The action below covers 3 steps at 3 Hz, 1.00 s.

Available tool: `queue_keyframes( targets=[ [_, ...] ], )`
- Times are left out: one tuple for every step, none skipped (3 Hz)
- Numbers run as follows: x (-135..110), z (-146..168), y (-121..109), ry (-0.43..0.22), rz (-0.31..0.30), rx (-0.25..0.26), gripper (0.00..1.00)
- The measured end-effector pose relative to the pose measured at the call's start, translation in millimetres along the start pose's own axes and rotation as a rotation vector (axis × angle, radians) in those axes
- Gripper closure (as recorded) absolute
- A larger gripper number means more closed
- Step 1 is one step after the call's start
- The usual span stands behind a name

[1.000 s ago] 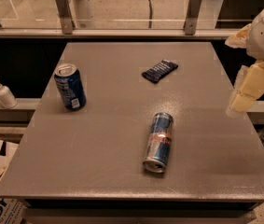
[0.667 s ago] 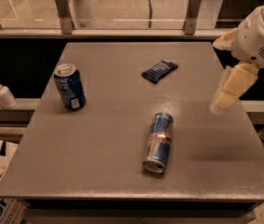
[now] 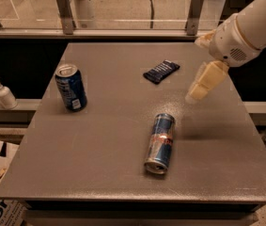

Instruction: Move rxbar blueberry near pepsi can

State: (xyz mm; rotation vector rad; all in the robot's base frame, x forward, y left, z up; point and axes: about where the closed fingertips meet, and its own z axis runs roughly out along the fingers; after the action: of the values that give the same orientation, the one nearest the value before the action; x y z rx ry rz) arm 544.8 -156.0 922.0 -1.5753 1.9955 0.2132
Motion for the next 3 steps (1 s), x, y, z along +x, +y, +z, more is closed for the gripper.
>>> queue_keyframes(
  targets=[
    [-14.3, 19.6, -20.9, -0.032, 0.039, 0.041, 0.0],
    [-12.6, 20.5, -17.9, -0.04, 0.036, 0.043, 0.0],
    [-9.4, 28.9, -19.7, -0.07, 0.055, 0.072, 0.0]
  ],
)
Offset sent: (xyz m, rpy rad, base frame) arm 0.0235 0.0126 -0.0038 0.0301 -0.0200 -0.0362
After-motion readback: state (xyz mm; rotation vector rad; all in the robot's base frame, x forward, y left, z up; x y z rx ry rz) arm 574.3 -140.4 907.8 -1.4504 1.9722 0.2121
